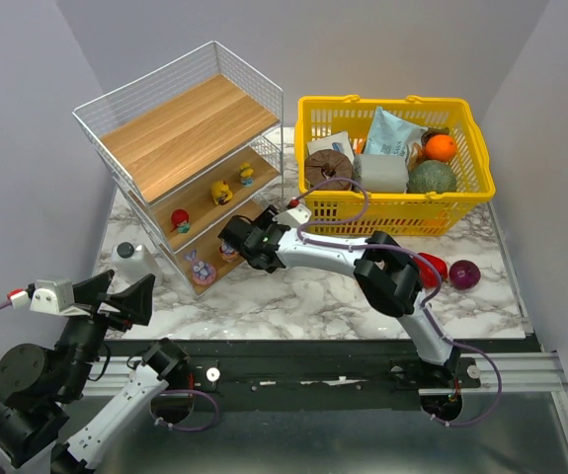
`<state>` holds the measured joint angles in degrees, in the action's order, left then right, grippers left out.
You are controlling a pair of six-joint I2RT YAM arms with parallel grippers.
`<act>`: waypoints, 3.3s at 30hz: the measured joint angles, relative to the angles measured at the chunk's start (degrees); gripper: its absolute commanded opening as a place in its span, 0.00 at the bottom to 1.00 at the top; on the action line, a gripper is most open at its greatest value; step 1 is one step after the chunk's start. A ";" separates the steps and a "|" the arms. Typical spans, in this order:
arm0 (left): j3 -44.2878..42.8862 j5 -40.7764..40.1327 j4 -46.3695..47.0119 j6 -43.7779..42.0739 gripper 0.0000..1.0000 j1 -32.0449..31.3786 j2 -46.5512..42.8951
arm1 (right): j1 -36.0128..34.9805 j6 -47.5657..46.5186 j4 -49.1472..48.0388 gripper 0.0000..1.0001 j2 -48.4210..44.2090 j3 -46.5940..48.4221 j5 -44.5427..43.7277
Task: Place and organize the plastic toys onto the shelf
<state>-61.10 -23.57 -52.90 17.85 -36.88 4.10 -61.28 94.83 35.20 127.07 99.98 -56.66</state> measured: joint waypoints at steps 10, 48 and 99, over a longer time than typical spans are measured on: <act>-0.02 0.00 -0.02 0.00 0.99 -0.02 0.00 | 0.15 -4.04 -9.51 0.72 -4.83 -8.00 0.44; 0.28 0.39 -3.41 3.04 0.99 -0.74 -3.10 | 0.11 -22.43 -10.99 0.80 -52.57 -50.38 10.36; 1.49 4.79 -2.43 5.90 0.99 -0.76 -3.19 | 12.57 -23.43 -11.91 0.00 -57.13 -65.07 18.23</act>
<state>-59.61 -18.79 -55.33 23.75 -37.65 0.91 -48.71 71.40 23.29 69.93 34.92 -38.44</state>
